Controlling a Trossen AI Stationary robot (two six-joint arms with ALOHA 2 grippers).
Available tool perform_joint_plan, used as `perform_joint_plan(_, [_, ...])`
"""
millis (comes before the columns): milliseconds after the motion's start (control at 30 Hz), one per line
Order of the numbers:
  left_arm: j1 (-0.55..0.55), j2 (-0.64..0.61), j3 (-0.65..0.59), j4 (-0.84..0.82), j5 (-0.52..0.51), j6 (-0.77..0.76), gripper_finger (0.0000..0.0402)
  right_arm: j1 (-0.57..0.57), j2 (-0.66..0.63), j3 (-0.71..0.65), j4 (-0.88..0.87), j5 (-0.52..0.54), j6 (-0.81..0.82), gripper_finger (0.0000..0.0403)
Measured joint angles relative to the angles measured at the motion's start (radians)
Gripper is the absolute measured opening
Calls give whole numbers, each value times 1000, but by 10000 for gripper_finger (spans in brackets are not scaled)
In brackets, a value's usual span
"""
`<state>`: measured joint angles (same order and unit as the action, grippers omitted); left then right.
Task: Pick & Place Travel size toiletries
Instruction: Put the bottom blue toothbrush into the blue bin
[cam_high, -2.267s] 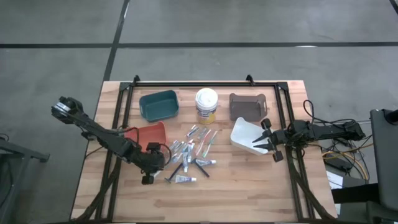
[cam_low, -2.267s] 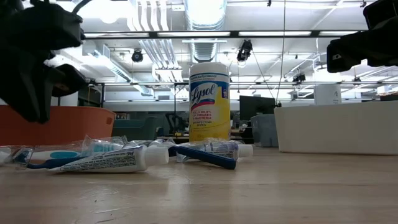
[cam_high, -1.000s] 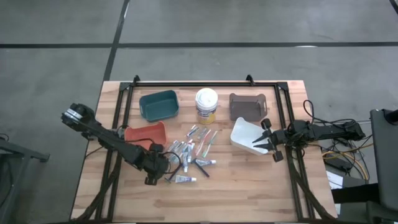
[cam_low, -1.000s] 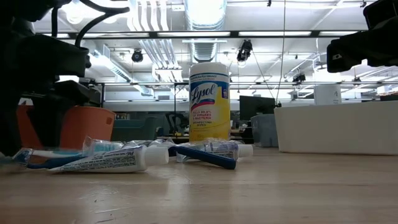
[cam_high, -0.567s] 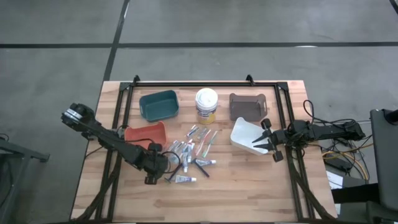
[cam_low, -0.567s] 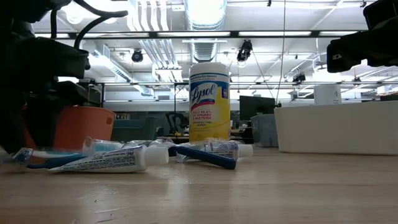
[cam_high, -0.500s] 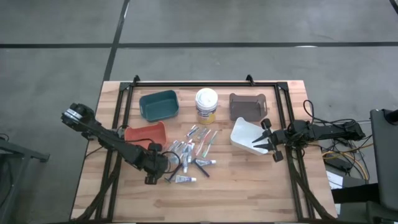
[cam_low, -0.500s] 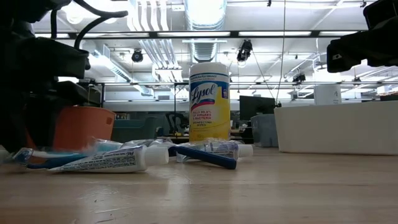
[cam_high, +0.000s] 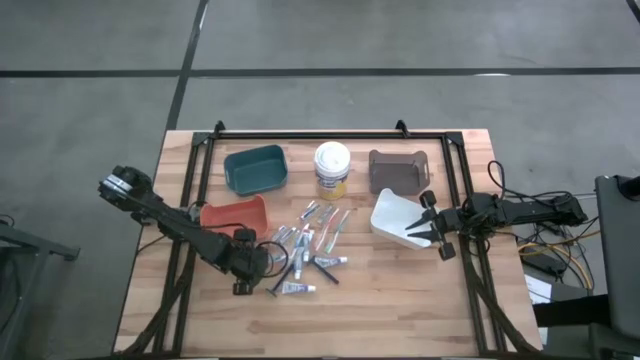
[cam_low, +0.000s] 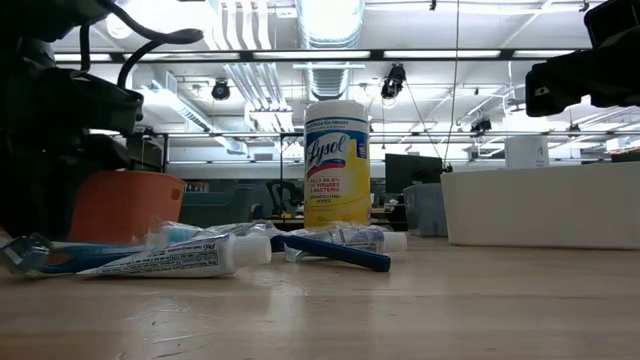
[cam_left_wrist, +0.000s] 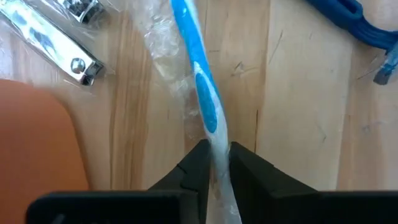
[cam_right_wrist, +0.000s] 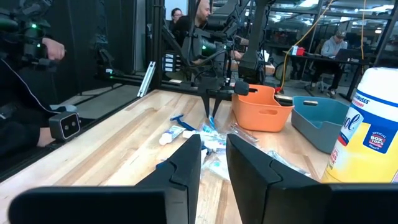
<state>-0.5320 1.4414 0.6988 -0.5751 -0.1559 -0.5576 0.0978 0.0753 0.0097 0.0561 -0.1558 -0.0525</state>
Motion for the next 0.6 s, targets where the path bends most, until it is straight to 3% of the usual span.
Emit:
perform_joint_plan(367, [0,-18,42,-2,29,63,17,0,0,0,0,0,0,83])
perform_joint_plan(600, [-1,-90,49,-4,28,71,22,0,0,0,0,0,0,71])
